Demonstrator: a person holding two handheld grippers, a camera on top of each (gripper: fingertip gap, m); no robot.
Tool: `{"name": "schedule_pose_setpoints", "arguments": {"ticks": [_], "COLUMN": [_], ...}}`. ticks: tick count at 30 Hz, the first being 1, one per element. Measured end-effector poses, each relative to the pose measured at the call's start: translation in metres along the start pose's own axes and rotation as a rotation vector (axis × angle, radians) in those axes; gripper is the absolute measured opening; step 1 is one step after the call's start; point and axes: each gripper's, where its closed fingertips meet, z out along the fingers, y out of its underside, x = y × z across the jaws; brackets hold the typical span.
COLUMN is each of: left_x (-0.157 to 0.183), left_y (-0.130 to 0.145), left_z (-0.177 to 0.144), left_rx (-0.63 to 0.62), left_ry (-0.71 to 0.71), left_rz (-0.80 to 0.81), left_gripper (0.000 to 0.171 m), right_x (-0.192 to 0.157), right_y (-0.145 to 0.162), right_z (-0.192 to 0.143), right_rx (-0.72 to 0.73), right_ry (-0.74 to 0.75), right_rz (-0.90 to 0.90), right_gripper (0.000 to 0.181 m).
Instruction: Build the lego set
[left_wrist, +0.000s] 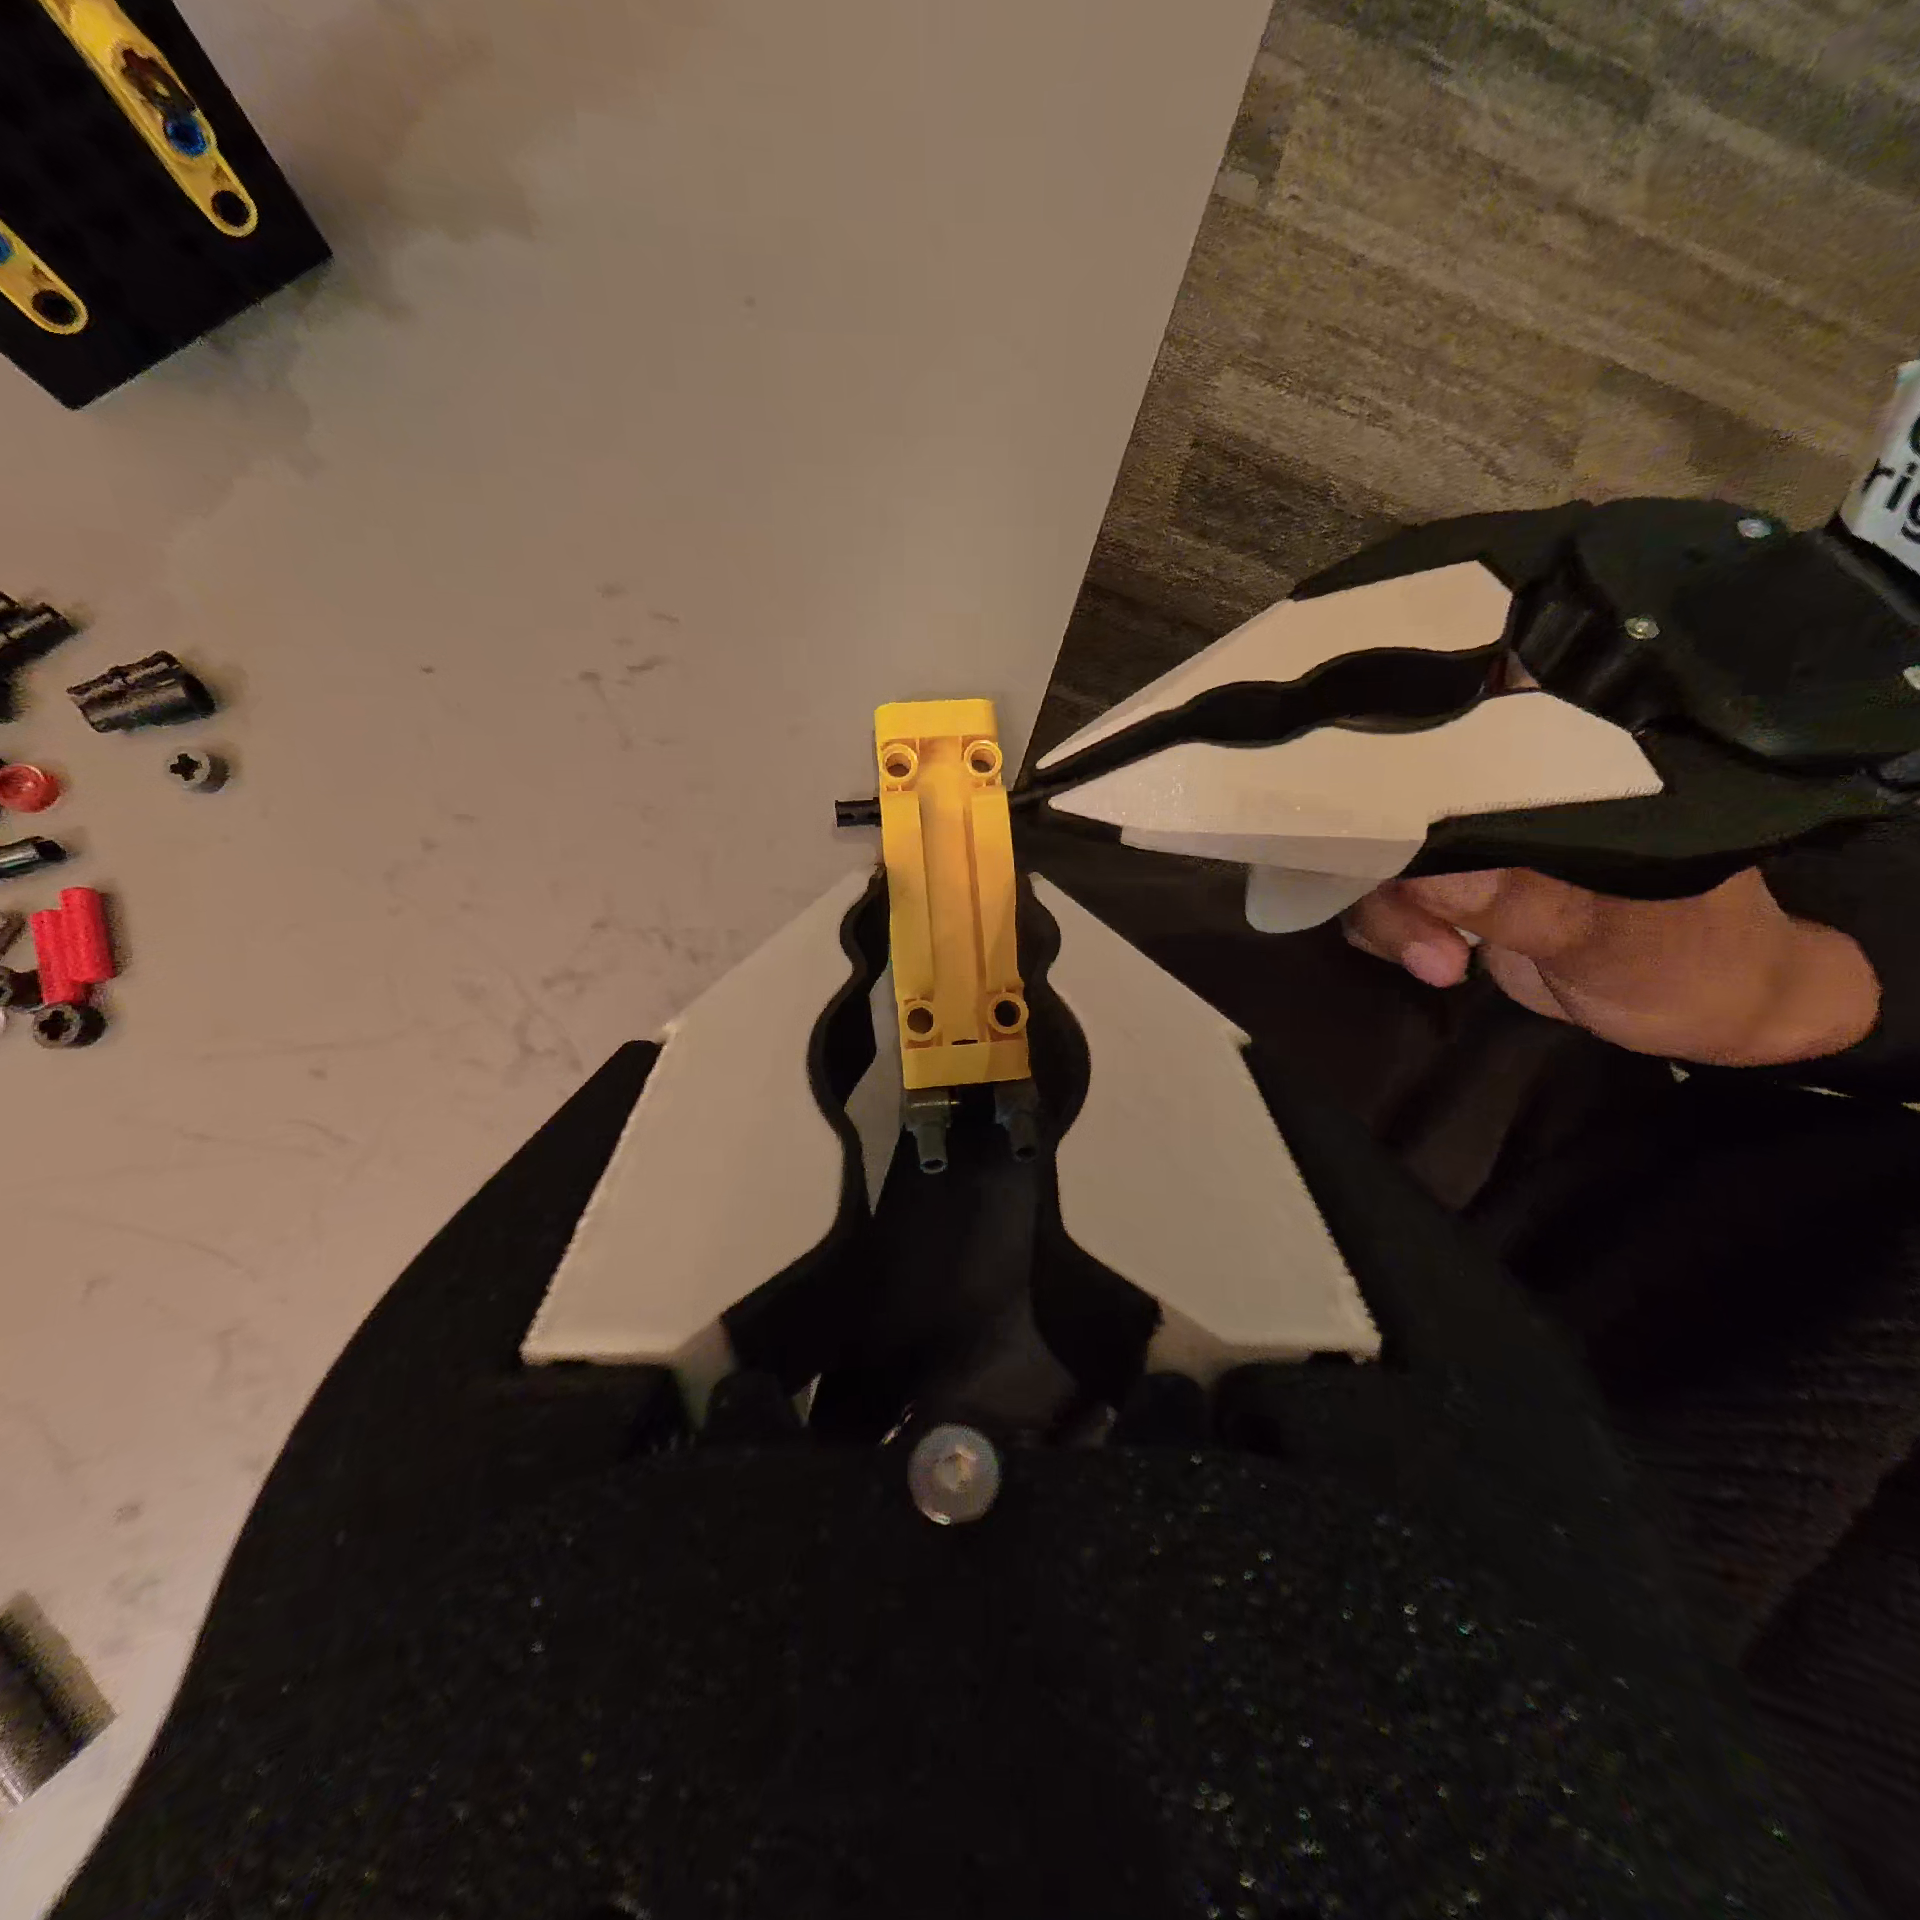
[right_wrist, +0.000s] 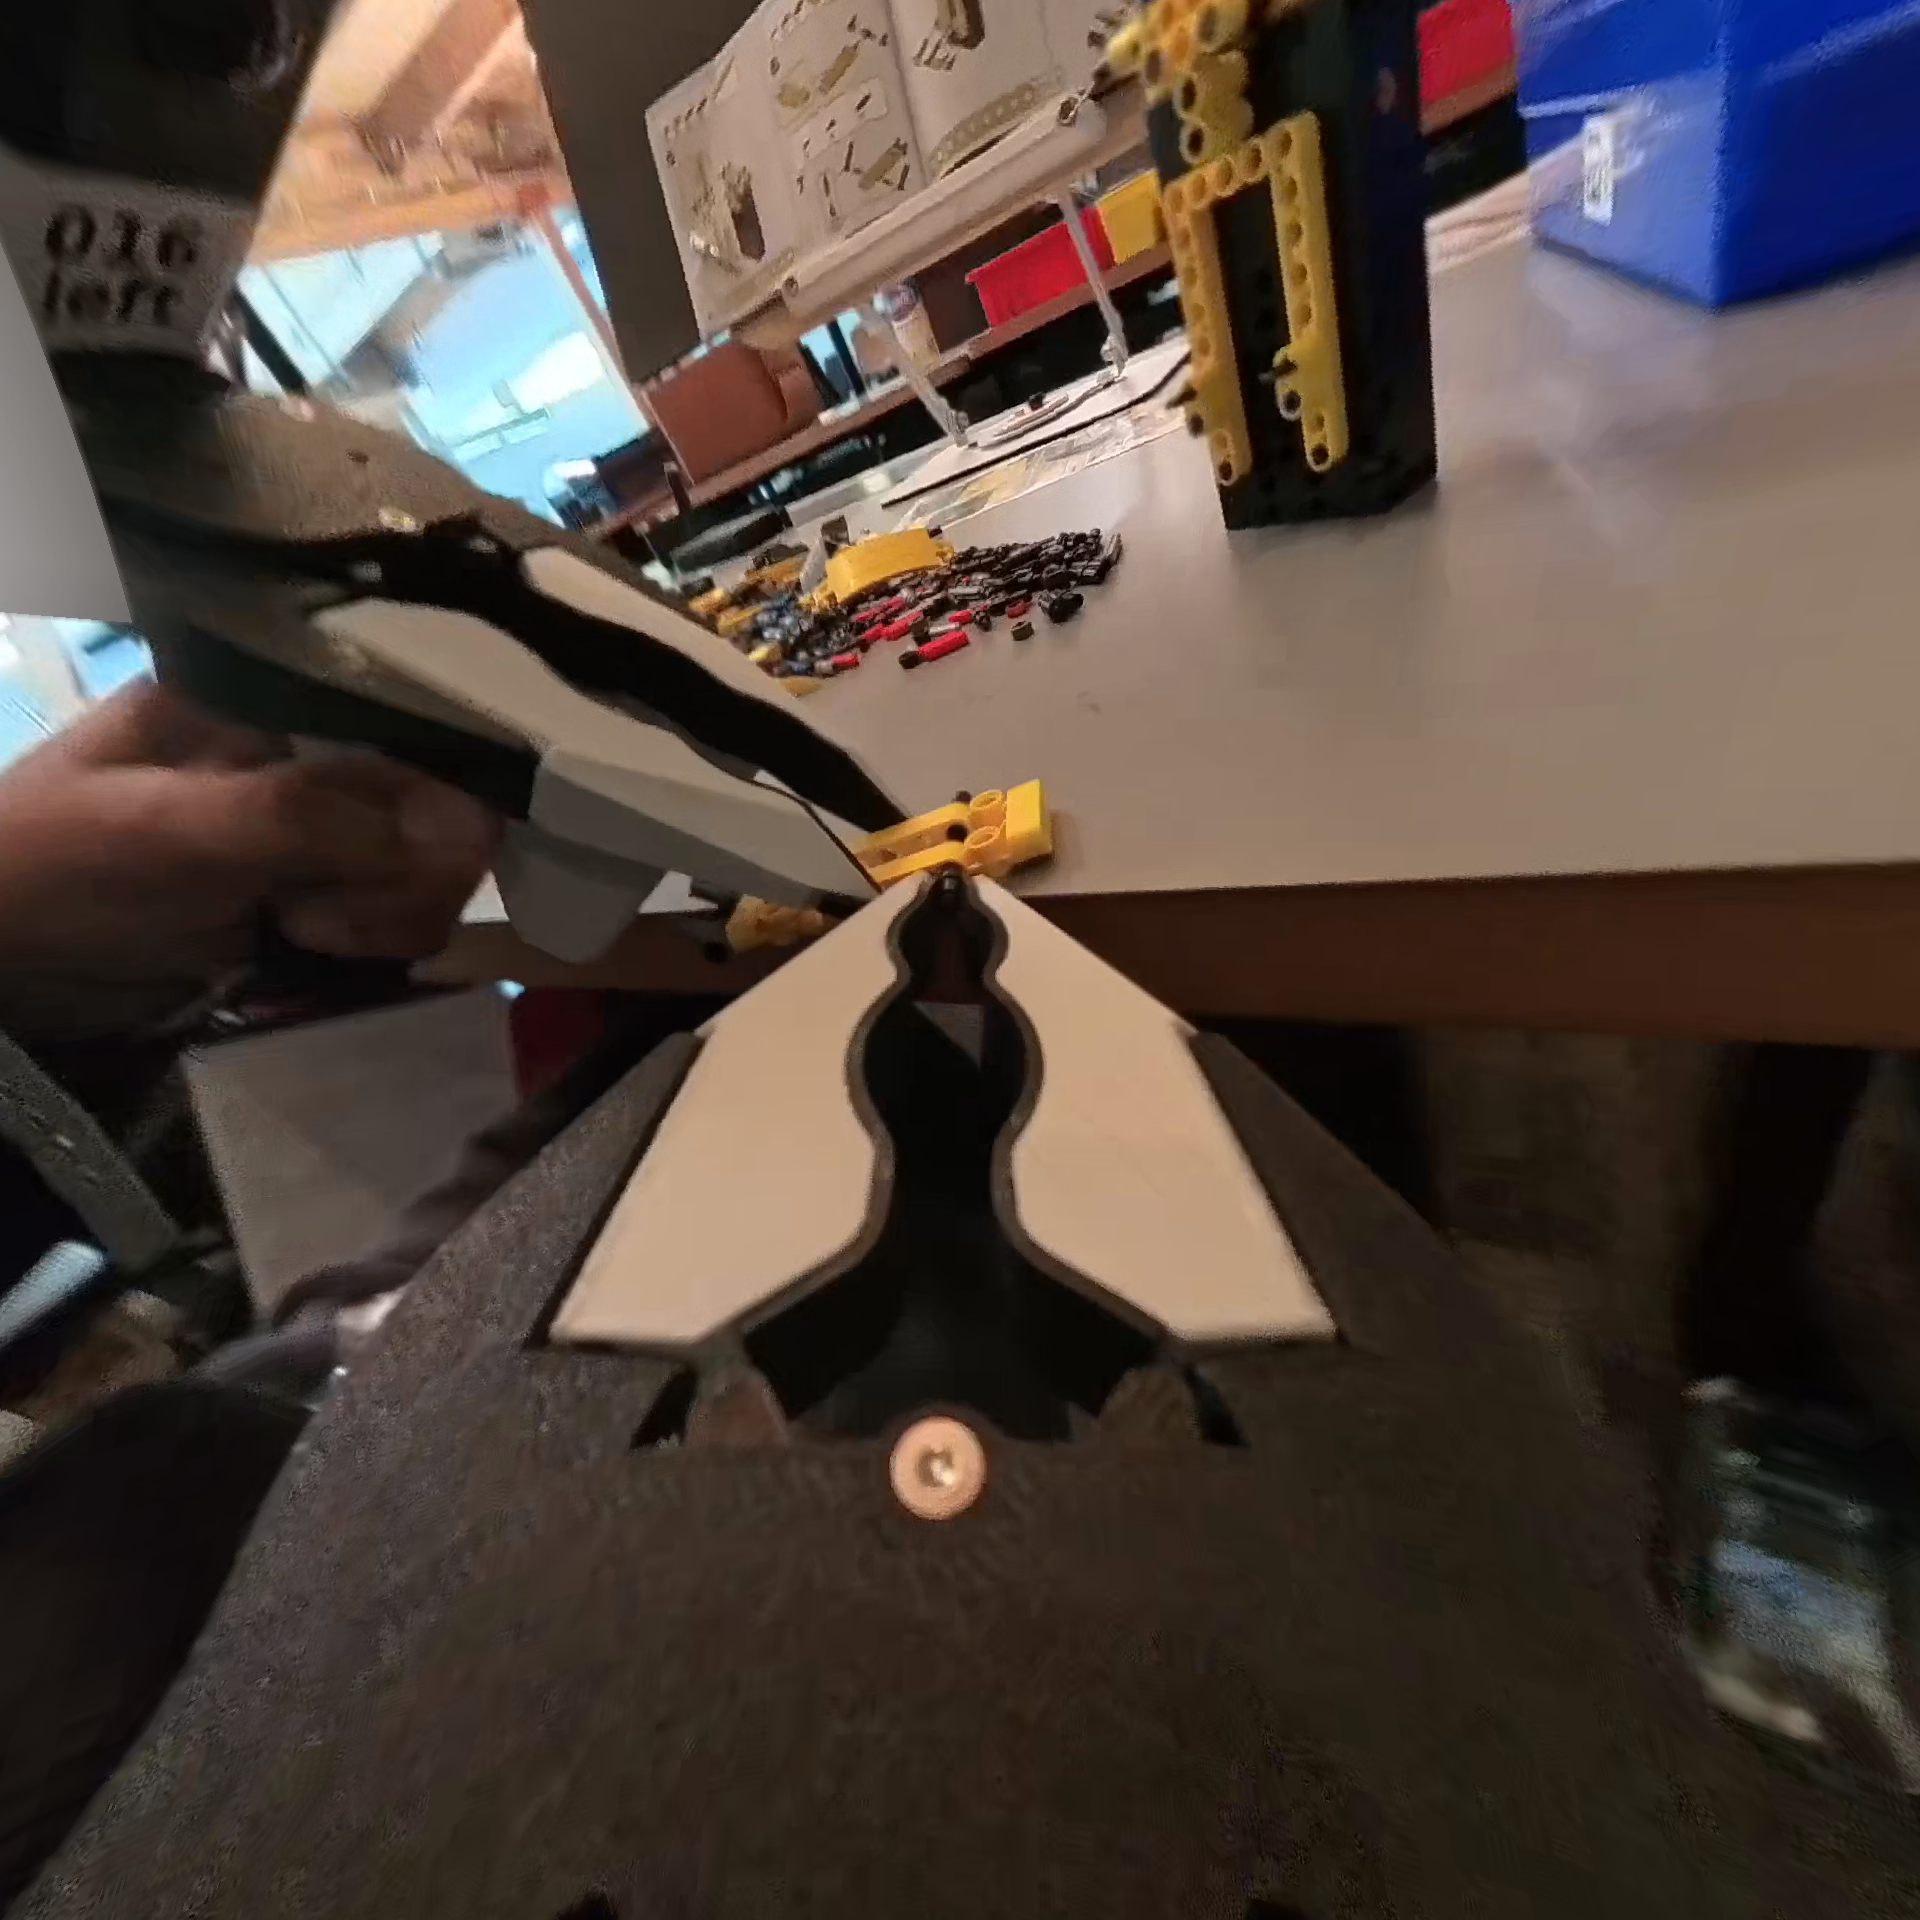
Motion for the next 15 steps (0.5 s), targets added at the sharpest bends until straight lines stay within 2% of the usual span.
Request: {"name": "schedule_pose_setpoints", "arguments": {"ticks": [4, 8, 15], "left_x": [-0.0003, -0.0005, -0.0007], "left_y": [0.0002, 0.0004, -0.0003], "left_z": [0.0002, 0.0005, 0.0003], "left_rx": [-0.004, -0.018, -0.004], "left_ry": [-0.016, -0.034, -0.018], "left_rz": [0.017, 0.013, -0.058], "left_gripper": [0.023, 0.023, 0.023], "right_x": [0.0005, 0.0009, 0.0010], "right_y": [0.0002, 0.0007, 0.0003], "right_z": [0.0005, 0.0006, 0.0008], "right_rx": [0.024, 0.020, -0.010], "right_ry": [-0.013, 0.013, 0.101], "right_rz": [0.101, 0.022, -0.247], "right_gripper": [0.004, 0.004, 0.004]}}
